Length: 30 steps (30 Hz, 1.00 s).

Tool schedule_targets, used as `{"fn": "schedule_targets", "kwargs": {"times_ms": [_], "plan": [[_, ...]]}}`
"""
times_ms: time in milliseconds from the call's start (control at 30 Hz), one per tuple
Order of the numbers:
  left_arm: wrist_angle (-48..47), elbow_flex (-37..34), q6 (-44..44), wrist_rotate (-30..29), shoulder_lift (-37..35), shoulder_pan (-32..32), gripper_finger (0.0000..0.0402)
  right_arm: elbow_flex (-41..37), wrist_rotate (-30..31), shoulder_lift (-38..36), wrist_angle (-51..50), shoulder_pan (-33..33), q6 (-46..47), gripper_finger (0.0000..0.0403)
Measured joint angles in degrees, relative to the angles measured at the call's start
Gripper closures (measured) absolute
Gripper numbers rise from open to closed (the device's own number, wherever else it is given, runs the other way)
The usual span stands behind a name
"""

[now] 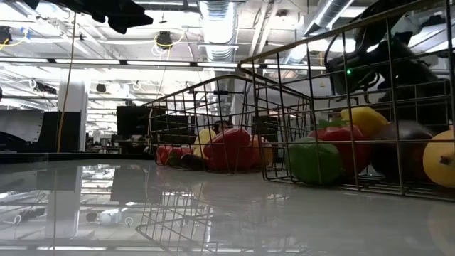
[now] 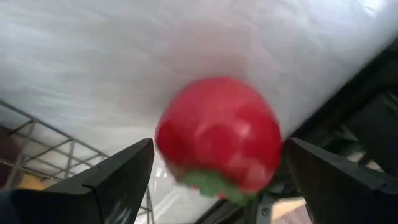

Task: Sort produce into baskets
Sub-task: Put the tomato into the right wire basket

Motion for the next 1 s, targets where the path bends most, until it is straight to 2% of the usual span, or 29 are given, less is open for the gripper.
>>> {"fn": "schedule_targets", "kwargs": {"times_ms": [267, 500, 700, 900, 1000], "plan": [[-0.22, 0.0, 0.0, 0.0, -0.02, -0.04, 0.0183, -1.14, -1.39, 4.34, 3.54, -0.49, -2.14, 0.0017], [-0.22, 0.0, 0.02, -0.11, -0.01, -0.04, 0.0183, -1.29, -1.83, 5.47, 3.0, -0.62, -4.42, 0.0063], [1.34, 0.0, 0.44, -0.18, 0.0, -0.04, 0.0183, 1.04, 0.96, 1.08, 2.35, -2.31, -5.52, 0.0065], [2.21, 0.0, 0.09, -0.53, -0.02, -0.04, 0.0183, 6.62, 8.44, -7.19, 1.42, -3.59, -4.62, 0.0065], [2.23, 0.0, -0.4, -0.11, -0.02, -0.04, 0.0183, 9.6, 10.28, -11.83, 2.52, -2.01, -3.43, 0.0066]]}}
